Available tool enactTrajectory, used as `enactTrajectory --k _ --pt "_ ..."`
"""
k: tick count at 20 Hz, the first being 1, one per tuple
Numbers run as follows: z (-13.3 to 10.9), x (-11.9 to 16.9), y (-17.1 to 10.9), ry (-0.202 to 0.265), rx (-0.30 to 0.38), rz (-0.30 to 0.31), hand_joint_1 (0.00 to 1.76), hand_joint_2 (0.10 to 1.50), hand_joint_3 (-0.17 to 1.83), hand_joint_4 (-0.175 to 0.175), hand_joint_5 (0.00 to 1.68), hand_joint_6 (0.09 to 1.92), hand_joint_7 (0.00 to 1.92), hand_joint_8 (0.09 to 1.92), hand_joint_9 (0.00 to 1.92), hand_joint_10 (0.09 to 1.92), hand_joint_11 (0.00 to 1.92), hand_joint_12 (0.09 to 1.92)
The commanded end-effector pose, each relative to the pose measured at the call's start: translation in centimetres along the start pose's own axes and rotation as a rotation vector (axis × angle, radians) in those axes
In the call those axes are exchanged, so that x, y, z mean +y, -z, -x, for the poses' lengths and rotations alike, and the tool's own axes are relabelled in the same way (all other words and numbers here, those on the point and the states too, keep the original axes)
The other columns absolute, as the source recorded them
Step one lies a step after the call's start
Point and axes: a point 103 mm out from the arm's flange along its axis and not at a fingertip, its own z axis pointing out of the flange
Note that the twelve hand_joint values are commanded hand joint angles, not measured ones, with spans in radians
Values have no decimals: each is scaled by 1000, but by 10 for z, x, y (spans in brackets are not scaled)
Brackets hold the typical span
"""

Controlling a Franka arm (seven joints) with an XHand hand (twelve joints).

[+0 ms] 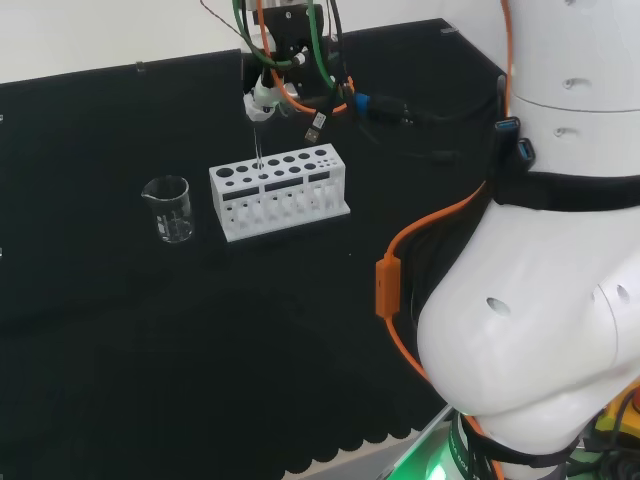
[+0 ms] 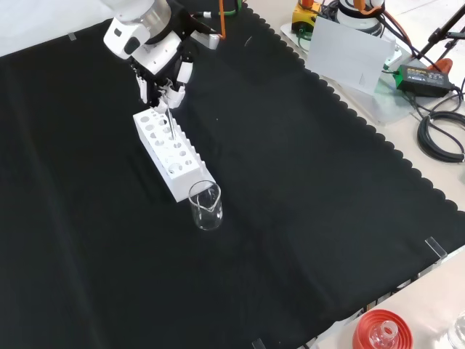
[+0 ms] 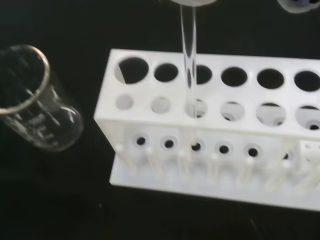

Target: Take the glass rod from the white test tube rack.

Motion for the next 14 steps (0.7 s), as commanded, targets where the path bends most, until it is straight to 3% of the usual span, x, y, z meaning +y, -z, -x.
enactTrajectory --k 1,6,14 --pt "-11 -3 10 8 5 117 1302 1076 -86 -175 1033 778 1282 690 1757 143 1581 532" --pt "-17 -12 18 -17 -56 205 1306 1124 -173 -175 1020 749 1269 782 1788 211 1570 602" --pt "-17 -34 36 -27 -107 227 1308 1126 -175 -175 1033 691 1254 828 1780 319 1548 647"
